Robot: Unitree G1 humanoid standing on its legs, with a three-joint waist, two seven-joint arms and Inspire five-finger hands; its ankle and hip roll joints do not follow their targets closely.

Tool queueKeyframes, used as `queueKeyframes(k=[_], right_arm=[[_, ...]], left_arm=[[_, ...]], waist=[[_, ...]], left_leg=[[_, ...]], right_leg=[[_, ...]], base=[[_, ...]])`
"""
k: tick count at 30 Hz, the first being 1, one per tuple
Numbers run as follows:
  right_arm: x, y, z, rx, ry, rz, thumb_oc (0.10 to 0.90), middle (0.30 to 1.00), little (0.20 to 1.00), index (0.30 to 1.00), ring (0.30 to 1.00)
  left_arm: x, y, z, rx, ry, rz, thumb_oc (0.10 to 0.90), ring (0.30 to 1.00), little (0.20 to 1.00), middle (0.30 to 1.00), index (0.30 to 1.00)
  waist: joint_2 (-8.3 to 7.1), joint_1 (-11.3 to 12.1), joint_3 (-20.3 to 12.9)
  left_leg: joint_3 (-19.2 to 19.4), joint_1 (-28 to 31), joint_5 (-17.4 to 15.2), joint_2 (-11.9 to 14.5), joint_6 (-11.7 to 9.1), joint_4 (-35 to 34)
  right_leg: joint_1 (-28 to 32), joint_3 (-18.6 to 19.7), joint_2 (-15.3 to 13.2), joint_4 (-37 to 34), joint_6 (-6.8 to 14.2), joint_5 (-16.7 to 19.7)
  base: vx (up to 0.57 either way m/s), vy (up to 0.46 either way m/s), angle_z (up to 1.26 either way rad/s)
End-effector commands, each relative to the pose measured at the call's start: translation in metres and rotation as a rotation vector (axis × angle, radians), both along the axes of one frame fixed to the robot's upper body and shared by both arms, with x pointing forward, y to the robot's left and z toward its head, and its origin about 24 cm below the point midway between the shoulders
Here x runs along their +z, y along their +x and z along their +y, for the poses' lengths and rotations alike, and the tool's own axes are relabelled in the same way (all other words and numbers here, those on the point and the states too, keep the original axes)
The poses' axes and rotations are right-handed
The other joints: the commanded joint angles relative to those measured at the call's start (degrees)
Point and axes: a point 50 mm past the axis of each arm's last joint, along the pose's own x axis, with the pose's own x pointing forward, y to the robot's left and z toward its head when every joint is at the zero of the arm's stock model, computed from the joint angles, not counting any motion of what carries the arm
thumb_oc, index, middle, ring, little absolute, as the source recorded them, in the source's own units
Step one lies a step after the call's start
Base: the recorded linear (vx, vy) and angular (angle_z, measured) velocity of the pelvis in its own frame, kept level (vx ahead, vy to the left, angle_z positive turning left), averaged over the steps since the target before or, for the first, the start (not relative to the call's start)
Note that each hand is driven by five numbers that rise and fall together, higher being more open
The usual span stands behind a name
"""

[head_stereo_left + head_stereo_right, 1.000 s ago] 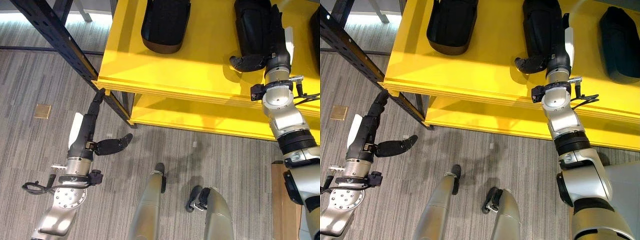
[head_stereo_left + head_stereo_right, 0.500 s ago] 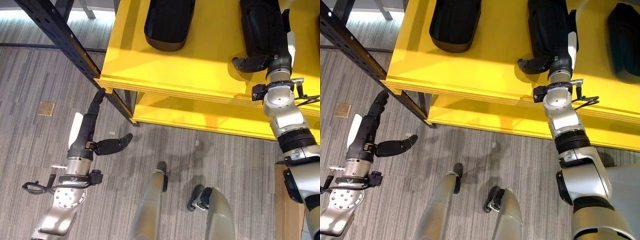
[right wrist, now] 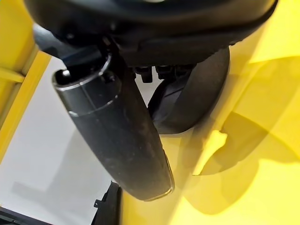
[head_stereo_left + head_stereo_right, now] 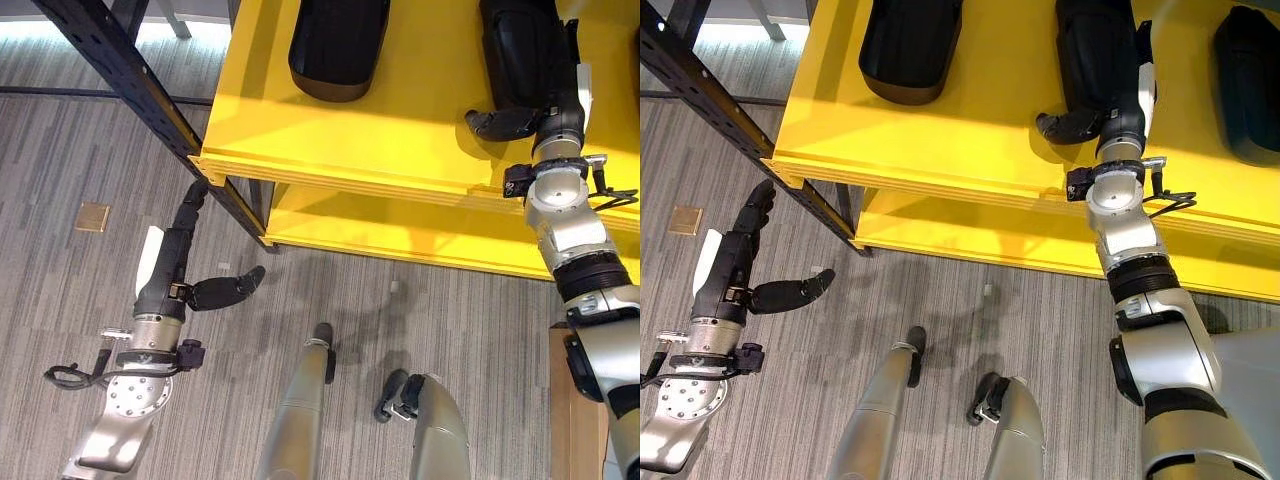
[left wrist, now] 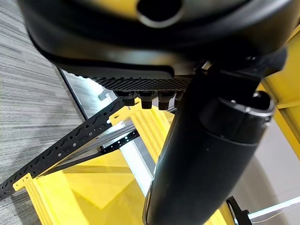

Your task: Move parts from the plastic box to the shelf.

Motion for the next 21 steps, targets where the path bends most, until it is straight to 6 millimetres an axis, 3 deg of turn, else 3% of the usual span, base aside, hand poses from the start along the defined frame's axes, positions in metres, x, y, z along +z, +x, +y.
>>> queueKeyframes(k=[1, 21], right_arm=[[0.045, -0.003, 0.012, 0.046, 0.008, -0.17, 0.9, 1.0, 1.0, 1.0, 1.0], [0.024, 0.0, 0.033, 0.131, 0.121, -0.158, 0.9, 1.0, 1.0, 1.0, 1.0]], left_arm=[[0.036, -0.009, -0.007, -0.057, -0.018, -0.221, 0.9, 1.0, 1.0, 1.0, 1.0], [0.037, -0.007, -0.009, -0.059, -0.024, -0.225, 0.9, 1.0, 1.0, 1.0, 1.0]], waist=[[0.61, 0.0, -3.6], [0.68, -0.2, -3.6]], left_leg=[[-1.7, 1.0, -5.9, 1.1, 0.3, 0.0], [-1.9, 0.8, -5.9, 0.8, 0.4, -0.1]], right_leg=[[-1.1, 4.1, 0.6, -5.4, 2.8, 5.2], [-1.2, 4.0, 0.7, -5.4, 2.9, 5.3]], base=[[0.0, 0.0, 0.0], [0.0, 0.0, 0.0]])
